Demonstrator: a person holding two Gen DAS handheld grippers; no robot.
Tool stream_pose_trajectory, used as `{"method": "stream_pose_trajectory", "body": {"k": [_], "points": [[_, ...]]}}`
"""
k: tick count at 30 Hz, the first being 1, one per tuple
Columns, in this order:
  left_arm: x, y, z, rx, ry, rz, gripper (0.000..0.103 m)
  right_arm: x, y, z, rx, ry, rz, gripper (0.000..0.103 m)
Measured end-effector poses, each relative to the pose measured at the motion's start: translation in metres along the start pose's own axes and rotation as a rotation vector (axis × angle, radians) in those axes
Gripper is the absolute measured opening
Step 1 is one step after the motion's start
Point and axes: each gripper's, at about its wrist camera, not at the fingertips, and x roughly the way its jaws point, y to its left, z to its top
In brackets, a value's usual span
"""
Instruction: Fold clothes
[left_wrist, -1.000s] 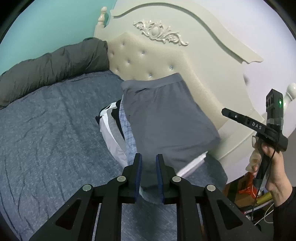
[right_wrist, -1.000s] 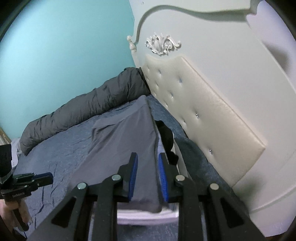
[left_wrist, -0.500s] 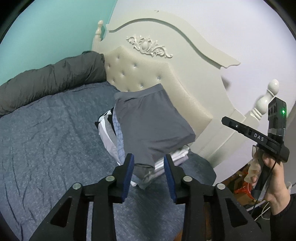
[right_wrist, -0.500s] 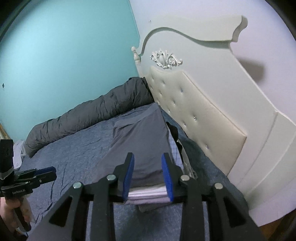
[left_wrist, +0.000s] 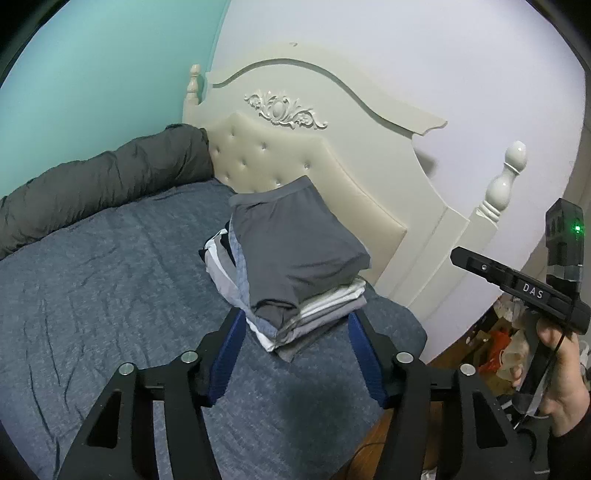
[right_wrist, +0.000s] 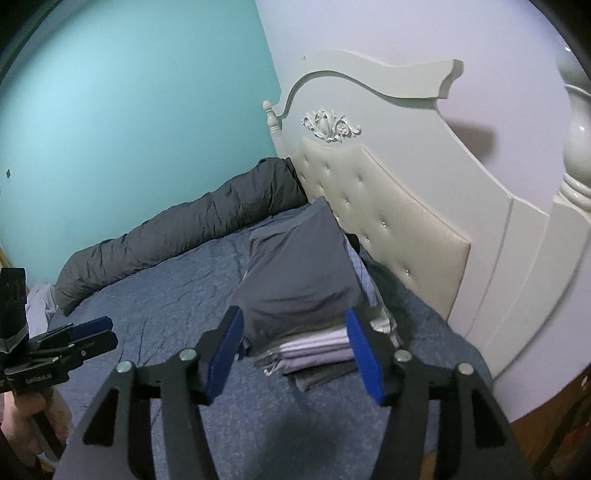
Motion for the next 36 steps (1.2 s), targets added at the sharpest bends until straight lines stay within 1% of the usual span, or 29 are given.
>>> {"method": "stream_pose_trajectory", "body": {"k": [2, 4, 5, 7, 10, 12, 13, 17, 18, 19, 23, 34, 36], "points": [[-0.008, -0.002, -0.005, 0.008, -0.004, 0.004, 0.066, -0.009, 0.005, -0.006, -0.003, -0.008, -0.007, 0.066], [-0.015, -0.004, -0.010, 0.016, -0.009, 0.009, 0.074, -0.019, 0.010, -0.012, -0.005, -0.016, -0.013, 0.071], [-0.019, -0.004, -0.012, 0.017, -0.014, 0.010, 0.075, -0.023, 0.013, -0.014, -0.003, -0.021, -0.015, 0.074], [-0.026, -0.004, -0.017, 0.016, -0.023, 0.017, 0.083, -0.032, 0.018, -0.018, -0.007, -0.032, -0.015, 0.078], [-0.036, -0.005, -0.023, 0.019, -0.030, 0.026, 0.089, -0.048, 0.027, -0.028, -0.018, -0.054, -0.032, 0.083], [-0.043, -0.006, -0.027, 0.026, -0.032, 0.033, 0.091, -0.059, 0.032, -0.036, -0.009, -0.068, -0.043, 0.085], [-0.047, -0.007, -0.029, 0.029, -0.035, 0.036, 0.093, -0.063, 0.034, -0.040, -0.003, -0.069, -0.049, 0.086], [-0.058, -0.012, -0.036, 0.048, -0.047, 0.045, 0.097, -0.073, 0.040, -0.052, -0.006, -0.067, -0.073, 0.091], [-0.061, -0.013, -0.038, 0.055, -0.049, 0.049, 0.101, -0.076, 0.041, -0.054, -0.010, -0.071, -0.078, 0.092], [-0.063, -0.015, -0.040, 0.061, -0.055, 0.053, 0.103, -0.078, 0.043, -0.057, -0.013, -0.075, -0.081, 0.094], [-0.072, -0.017, -0.048, 0.068, -0.067, 0.058, 0.103, -0.089, 0.047, -0.067, 0.003, -0.088, -0.078, 0.098], [-0.089, -0.022, -0.072, 0.079, -0.077, 0.084, 0.103, -0.104, 0.061, -0.094, 0.019, -0.081, -0.111, 0.100], [-0.093, -0.023, -0.075, 0.082, -0.080, 0.088, 0.103, -0.107, 0.064, -0.099, 0.025, -0.080, -0.106, 0.100]]}}
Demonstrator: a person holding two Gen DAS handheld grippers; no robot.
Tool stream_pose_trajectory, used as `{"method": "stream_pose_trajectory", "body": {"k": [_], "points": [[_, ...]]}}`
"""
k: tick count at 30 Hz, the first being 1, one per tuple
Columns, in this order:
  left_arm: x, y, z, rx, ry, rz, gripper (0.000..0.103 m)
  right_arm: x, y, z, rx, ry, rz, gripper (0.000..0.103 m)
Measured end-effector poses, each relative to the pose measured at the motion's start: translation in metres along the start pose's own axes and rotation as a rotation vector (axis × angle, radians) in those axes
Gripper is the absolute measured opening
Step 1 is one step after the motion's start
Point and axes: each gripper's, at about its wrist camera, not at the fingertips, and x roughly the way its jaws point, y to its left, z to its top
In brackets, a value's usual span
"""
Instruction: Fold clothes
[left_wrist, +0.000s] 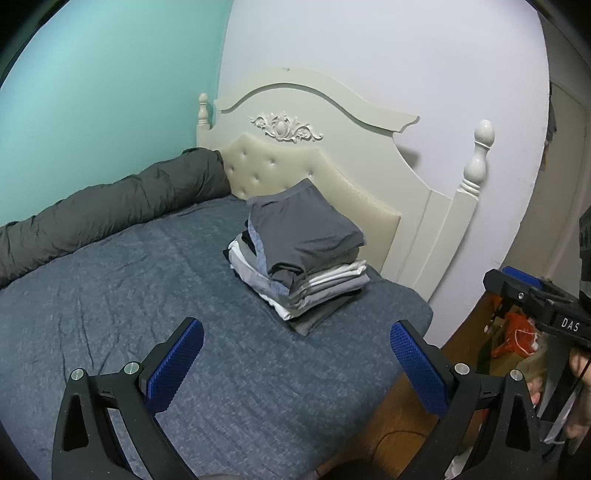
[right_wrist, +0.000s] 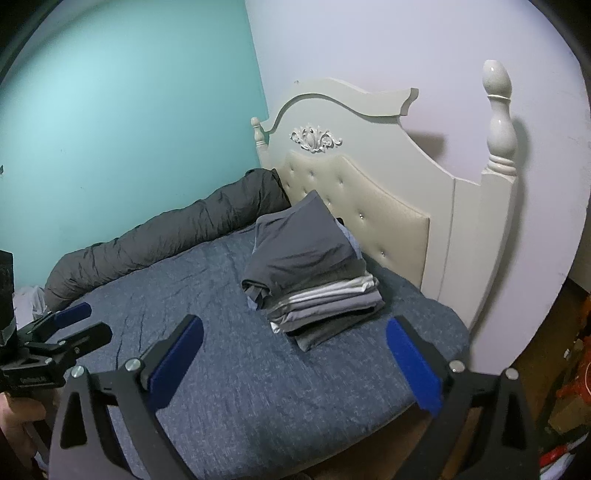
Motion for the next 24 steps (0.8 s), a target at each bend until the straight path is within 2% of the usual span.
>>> {"method": "stream_pose_trajectory", "body": {"k": [11, 24], "points": [[-0.025, 0.000, -0.016, 0.001, -0.032, 0.031, 0.103, -0.026, 0.016, -0.021, -0.019, -0.020, -0.012, 0.101], [-0.051, -0.003, -0.030, 0.008, -0.057, 0.027, 0.103, -0.047, 0.026, -0.044, -0.025, -0.029, -0.030, 0.101]]}}
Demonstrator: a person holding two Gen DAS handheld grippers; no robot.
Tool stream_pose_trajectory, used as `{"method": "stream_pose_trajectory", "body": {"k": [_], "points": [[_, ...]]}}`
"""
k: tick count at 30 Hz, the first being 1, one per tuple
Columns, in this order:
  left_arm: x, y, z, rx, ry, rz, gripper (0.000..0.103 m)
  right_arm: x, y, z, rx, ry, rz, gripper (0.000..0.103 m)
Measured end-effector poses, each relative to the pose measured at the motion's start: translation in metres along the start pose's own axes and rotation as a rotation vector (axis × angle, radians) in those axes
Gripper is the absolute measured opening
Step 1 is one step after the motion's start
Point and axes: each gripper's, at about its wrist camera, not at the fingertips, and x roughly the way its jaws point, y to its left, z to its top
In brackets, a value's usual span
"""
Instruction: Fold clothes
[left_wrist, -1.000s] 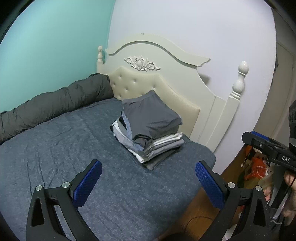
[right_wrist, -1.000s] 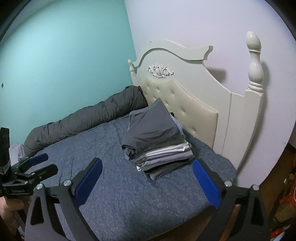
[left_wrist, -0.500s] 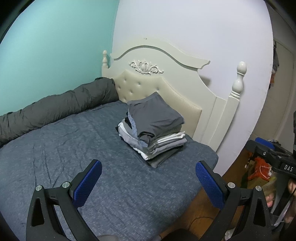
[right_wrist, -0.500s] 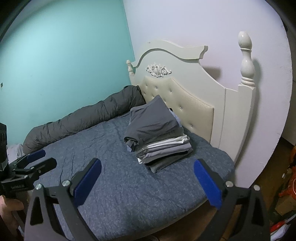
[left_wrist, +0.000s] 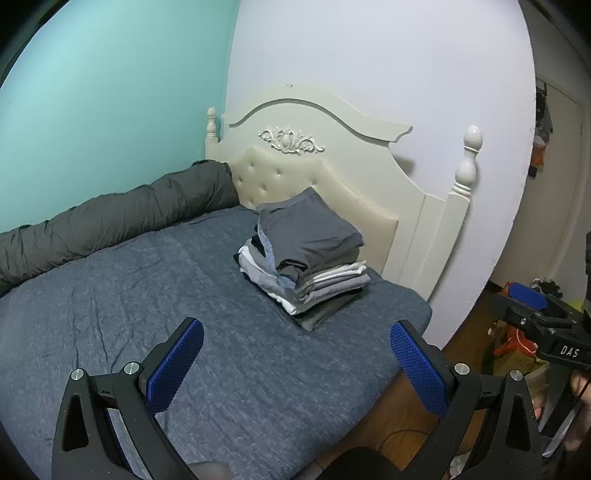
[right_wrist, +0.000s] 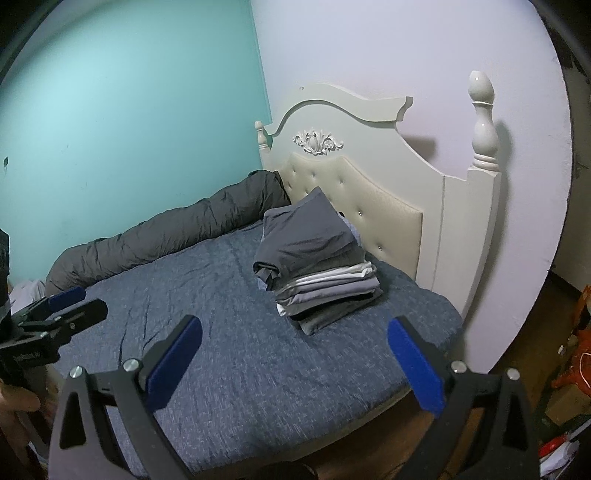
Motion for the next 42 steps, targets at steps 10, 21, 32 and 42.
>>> {"method": "stream_pose_trajectory", "body": {"k": [10, 21, 32, 42], "points": [[-0.011, 0.002, -0.012, -0.006, -0.003, -0.011, 0.103, -0.008, 0.003, -0.013, -0.002, 0.001, -0.007, 0.101], [-0.017, 0.000, -0.021, -0.009, -0.005, -0.005, 0.103, -0.013, 0.007, -0.018, -0.025, -0.015, -0.025, 0.101], [-0.020, 0.000, -0.024, -0.012, -0.008, -0.018, 0.103, -0.012, 0.005, -0.018, -0.020, -0.014, -0.024, 0.101], [-0.020, 0.002, -0.024, -0.022, -0.012, -0.016, 0.103, -0.009, 0.005, -0.022, -0.018, 0.001, -0.026, 0.101]]}}
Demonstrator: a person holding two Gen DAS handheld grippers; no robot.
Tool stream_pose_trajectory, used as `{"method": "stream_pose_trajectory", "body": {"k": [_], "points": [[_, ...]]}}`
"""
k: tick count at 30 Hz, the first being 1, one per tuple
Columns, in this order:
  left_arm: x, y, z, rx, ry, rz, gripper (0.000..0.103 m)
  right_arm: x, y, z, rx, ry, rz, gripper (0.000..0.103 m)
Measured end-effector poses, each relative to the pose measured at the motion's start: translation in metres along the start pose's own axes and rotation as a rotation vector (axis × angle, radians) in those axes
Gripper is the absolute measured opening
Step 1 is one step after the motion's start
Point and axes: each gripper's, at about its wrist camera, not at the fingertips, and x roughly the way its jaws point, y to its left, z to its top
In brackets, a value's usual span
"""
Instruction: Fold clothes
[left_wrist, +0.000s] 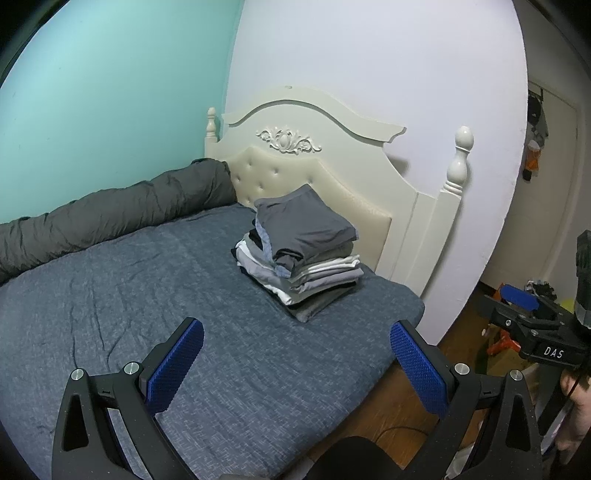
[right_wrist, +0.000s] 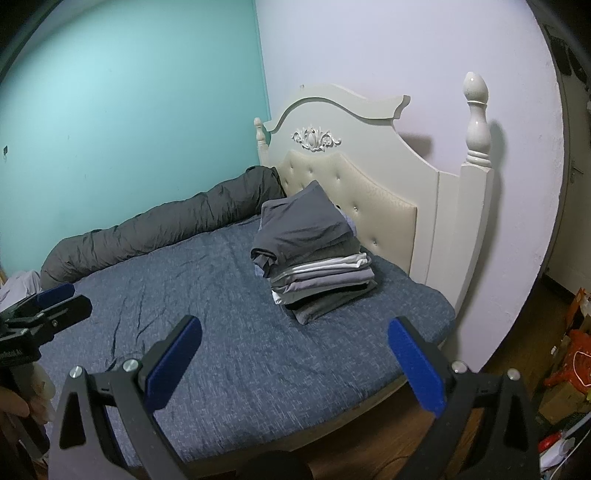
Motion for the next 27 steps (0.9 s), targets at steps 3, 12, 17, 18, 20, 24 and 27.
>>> {"method": "stream_pose_trajectory", "body": {"k": [3, 12, 17, 18, 20, 24, 27], "points": [[0.0000, -0.0001, -0.0003, -0.002, -0.003, 0.001, 0.103, 0.0001, -0.0003, -0.0006, 0.003, 0.001, -0.001, 0.102], [-0.0002, 0.0004, 0.0000, 0.000, -0.014, 0.000, 0.103, 0.0016, -0.0008, -0.0012, 0.009, 0.004, 0.000, 0.102], [0.0004, 0.0004, -0.0006, -0.001, -0.013, 0.006, 0.103, 0.0020, -0.0018, -0.0013, 0.015, 0.006, 0.003, 0.102], [0.0007, 0.0004, -0.0008, -0.002, -0.013, 0.007, 0.103, 0.0022, -0.0020, -0.0011, 0.017, 0.006, 0.004, 0.102], [0.0017, 0.0002, -0.0008, -0.002, -0.004, 0.008, 0.103, 0.0022, -0.0021, -0.0010, 0.016, 0.006, 0.002, 0.102], [0.0037, 0.0014, -0.0006, -0.006, 0.001, 0.016, 0.103, 0.0016, -0.0024, -0.0008, 0.019, 0.004, 0.002, 0.102], [0.0046, 0.0019, 0.0002, -0.007, 0.005, 0.012, 0.103, 0.0020, -0.0022, -0.0010, 0.018, 0.005, 0.002, 0.102]]}}
